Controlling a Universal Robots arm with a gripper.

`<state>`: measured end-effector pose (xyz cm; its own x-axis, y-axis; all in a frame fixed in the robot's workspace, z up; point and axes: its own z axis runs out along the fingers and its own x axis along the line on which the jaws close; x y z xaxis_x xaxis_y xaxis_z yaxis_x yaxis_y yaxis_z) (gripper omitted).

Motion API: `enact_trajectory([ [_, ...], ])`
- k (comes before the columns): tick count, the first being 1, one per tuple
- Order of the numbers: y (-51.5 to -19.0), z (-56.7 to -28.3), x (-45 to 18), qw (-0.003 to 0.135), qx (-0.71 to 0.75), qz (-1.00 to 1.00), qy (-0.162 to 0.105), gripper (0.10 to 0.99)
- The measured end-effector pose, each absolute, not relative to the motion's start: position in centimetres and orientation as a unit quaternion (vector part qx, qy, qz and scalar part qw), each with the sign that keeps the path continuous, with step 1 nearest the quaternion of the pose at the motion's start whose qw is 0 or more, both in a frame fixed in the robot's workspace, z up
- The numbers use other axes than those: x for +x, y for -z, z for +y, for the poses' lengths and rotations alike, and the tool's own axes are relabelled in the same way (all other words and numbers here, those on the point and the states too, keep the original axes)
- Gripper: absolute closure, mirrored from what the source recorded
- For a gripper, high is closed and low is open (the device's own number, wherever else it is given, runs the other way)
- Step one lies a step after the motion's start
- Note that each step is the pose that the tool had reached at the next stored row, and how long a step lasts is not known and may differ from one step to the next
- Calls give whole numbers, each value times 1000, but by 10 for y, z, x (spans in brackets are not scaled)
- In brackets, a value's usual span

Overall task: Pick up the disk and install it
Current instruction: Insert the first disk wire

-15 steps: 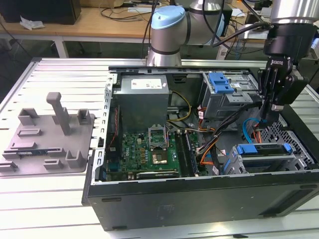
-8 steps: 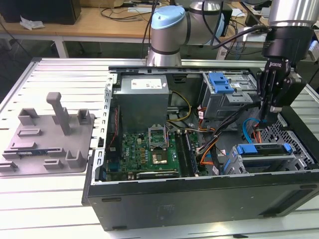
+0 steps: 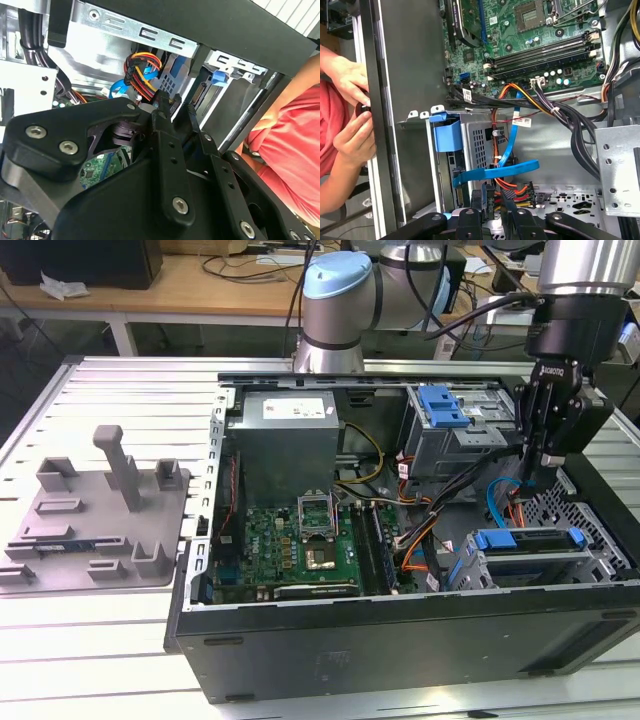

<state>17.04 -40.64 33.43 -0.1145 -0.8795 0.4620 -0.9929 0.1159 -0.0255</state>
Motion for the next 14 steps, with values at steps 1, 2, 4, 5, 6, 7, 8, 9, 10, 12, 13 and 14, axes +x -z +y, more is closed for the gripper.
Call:
enact_trajectory([
  [1, -334, -406, 170, 170, 643, -727, -168, 796],
  [2, -334, -406, 170, 171, 643, -727, -169, 796],
  [4, -334, -406, 170, 172, 643, -727, -170, 796],
  [5, -333, -406, 170, 171, 643, -727, -170, 796],
  [6, -333, -404, 170, 171, 643, -727, -171, 796],
  [7, -333, -404, 170, 171, 642, -727, -172, 796],
  [8, -332, -402, 170, 170, 642, -727, -173, 796],
  [9, -332, -401, 169, 168, 642, -728, -175, 796],
  [10, -332, -400, 168, 166, 641, -728, -177, 796],
  [12, -330, -400, 167, 156, 638, -730, -187, 796],
  [13, -330, -400, 166, 156, 638, -730, -187, 796],
  [14, -330, -400, 166, 157, 638, -730, -188, 796],
])
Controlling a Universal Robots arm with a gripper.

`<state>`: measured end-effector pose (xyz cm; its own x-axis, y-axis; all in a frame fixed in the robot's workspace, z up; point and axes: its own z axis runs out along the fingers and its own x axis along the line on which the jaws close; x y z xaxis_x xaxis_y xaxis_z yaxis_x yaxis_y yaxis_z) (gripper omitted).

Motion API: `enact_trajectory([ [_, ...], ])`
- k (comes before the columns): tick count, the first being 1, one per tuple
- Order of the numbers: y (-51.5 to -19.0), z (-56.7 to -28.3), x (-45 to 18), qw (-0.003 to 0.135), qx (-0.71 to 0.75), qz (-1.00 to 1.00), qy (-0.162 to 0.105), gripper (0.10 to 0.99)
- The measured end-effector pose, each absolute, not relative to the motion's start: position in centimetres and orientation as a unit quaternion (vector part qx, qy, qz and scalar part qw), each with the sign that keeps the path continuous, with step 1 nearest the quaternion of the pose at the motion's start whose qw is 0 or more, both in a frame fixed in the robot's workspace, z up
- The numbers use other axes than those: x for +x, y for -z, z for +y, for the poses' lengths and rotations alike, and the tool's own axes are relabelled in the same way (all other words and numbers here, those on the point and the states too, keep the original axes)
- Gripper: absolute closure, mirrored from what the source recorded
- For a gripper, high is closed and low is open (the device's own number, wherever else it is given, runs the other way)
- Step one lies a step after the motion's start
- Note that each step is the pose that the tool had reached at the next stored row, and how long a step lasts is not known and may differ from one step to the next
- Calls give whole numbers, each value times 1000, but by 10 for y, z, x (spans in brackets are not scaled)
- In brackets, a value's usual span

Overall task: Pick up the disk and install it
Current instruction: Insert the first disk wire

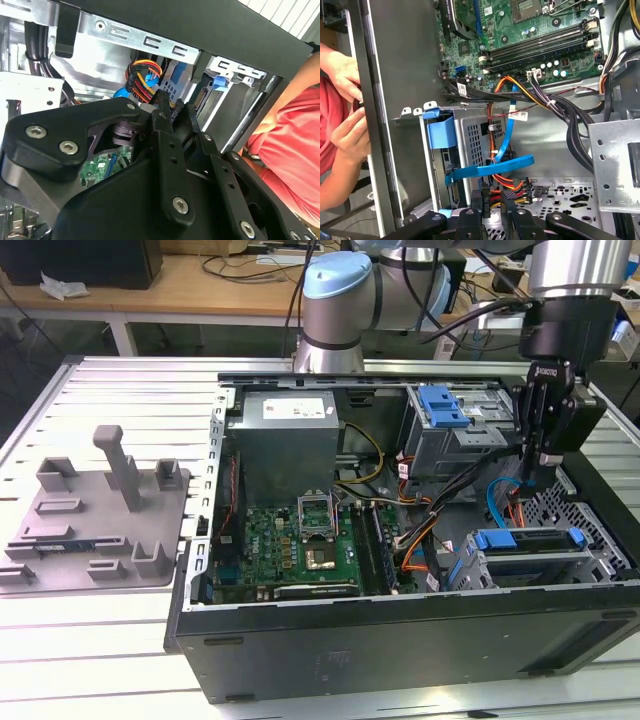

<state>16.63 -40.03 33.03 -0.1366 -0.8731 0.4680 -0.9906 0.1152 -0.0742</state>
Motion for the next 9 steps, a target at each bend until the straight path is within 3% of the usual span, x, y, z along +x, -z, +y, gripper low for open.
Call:
enact_trajectory([
  [9, -330, -400, 167, 166, 638, -728, -185, 796],
])
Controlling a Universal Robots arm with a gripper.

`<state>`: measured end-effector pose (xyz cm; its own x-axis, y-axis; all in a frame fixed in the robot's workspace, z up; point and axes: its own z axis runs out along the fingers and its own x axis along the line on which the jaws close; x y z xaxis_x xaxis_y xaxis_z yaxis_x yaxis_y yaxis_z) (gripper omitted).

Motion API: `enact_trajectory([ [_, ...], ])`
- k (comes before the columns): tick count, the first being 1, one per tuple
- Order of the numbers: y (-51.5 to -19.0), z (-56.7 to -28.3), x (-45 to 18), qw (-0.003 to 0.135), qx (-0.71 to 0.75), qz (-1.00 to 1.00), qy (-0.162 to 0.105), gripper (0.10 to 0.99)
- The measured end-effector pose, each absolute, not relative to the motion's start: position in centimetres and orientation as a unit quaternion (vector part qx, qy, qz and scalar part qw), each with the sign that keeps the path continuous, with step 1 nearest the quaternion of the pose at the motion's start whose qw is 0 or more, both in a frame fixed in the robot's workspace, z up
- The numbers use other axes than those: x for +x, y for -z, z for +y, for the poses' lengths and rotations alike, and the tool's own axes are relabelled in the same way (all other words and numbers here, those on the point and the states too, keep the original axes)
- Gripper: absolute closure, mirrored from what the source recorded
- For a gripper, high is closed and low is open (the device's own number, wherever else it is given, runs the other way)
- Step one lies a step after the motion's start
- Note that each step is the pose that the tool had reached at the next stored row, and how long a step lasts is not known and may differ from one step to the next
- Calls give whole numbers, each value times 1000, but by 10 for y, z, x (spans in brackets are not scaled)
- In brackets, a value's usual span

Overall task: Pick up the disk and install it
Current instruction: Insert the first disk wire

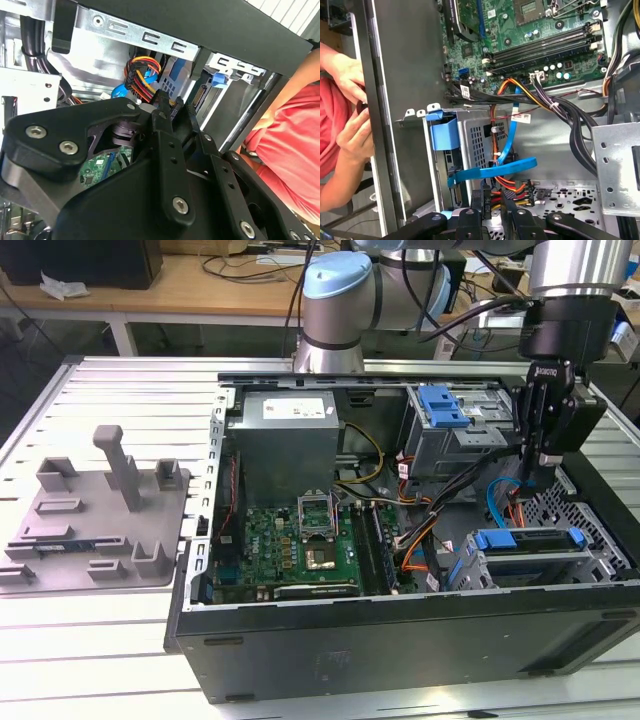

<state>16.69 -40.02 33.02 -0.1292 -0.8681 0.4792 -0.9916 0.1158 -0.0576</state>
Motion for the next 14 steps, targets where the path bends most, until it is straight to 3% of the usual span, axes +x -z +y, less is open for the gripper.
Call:
enact_trajectory([
  [9, -330, -400, 167, 168, 635, -731, -184, 796],
  [10, -330, -400, 167, 168, 635, -732, -184, 812],
  [11, -330, -400, 167, 168, 634, -732, -184, 886],
  [14, -330, -400, 167, 168, 632, -734, -184, 886],
])
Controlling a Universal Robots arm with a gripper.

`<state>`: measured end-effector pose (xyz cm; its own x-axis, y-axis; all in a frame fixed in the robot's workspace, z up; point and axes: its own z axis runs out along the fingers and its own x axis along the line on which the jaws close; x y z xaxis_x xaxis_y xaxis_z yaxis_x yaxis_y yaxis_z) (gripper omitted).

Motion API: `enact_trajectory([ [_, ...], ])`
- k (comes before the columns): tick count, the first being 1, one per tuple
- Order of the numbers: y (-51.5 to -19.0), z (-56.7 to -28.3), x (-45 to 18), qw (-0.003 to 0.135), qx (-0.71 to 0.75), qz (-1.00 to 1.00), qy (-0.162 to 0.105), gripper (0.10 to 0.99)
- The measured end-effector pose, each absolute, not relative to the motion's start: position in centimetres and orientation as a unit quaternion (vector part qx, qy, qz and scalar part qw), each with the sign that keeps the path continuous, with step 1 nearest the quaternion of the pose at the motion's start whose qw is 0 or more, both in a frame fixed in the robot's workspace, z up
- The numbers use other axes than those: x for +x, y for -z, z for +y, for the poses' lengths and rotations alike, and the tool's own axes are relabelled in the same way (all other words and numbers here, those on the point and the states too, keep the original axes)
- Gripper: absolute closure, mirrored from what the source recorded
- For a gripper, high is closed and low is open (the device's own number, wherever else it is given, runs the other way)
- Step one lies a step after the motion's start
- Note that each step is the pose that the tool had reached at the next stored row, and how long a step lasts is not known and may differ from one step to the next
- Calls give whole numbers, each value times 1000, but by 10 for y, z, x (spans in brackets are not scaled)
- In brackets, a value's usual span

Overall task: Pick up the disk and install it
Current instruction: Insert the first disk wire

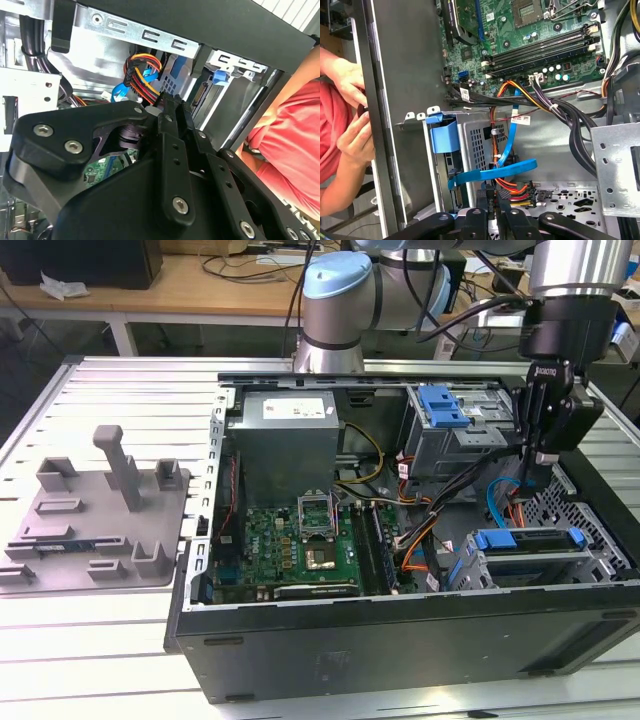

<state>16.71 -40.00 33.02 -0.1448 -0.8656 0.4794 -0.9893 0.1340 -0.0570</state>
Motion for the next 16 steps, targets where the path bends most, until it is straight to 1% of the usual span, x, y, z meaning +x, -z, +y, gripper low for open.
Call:
enact_trajectory([
  [5, -330, -400, 167, 168, 632, -734, -184, 886],
  [6, -330, -400, 167, 168, 632, -734, -184, 922],
  [16, -330, -400, 167, 168, 632, -734, -184, 922],
])
